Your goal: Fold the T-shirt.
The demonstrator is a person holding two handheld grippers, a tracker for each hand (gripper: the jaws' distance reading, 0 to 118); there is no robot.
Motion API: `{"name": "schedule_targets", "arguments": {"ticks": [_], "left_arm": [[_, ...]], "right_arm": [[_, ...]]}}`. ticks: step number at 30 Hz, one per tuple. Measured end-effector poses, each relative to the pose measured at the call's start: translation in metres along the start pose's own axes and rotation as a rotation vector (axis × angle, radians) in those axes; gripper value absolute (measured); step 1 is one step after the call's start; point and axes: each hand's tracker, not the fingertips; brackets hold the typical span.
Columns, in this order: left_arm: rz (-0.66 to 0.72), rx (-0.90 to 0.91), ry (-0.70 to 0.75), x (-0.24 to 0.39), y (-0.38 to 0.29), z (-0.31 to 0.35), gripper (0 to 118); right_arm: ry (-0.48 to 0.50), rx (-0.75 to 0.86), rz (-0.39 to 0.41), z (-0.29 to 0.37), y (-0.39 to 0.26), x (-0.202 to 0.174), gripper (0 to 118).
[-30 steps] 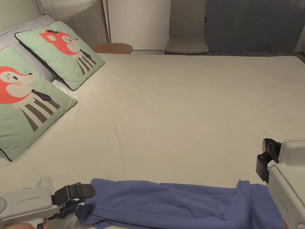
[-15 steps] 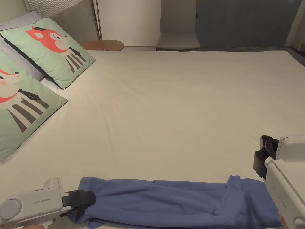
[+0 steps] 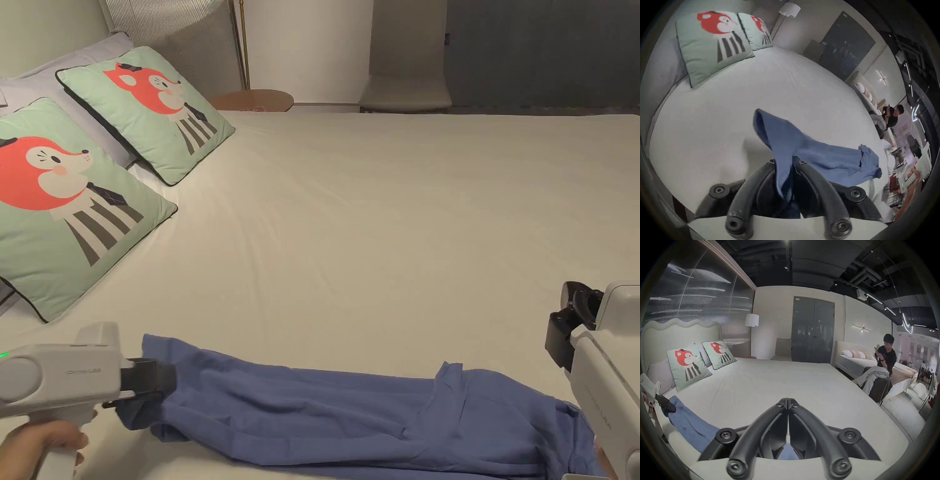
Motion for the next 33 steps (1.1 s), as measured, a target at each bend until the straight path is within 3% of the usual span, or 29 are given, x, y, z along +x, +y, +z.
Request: {"name": "schedule_targets", "arguments": {"ticks": [10,17,18,19,22,23,28,33], "left_arm": [[-0.140,-0.119,-0.154,0.156,-0.026,-0.054,6],[-0.208,-0.198,-0.196,0.205,-0.058,-0.108,8],[-0.205,-0.208,-0.201,0.209,-0.063,-0.112,12],[-0.210,-0.216,-0.201,0.212,-0.066,-0.114,28],[-0.228,-0.217,-0.197,0.219,-0.075,-0.115,99],[-0.230,-0.201,-0.193,0.214,-0.076,-0.114,108],[-0.236,-0.003,-0.186,0.210,-0.068,-0.077,108],[-0.242,0.315,-0.054,0.187,-0.063,-0.042,101]], "right_arm": [[0.001,0.010,0.003,0.016,0.001,0.010,0],[-0.026,0.003,0.000,0.022,-0.002,0.027,0],[-0.026,0.000,-0.001,0.023,-0.002,0.029,0],[-0.025,-0.001,-0.001,0.023,-0.002,0.030,0],[-0.028,-0.005,0.008,0.025,-0.004,0.036,0],[-0.029,-0.006,0.008,0.025,-0.004,0.037,0],[-0.029,-0.013,-0.008,0.027,-0.005,0.041,0],[-0.018,-0.014,-0.006,0.029,-0.004,0.039,0]]}}
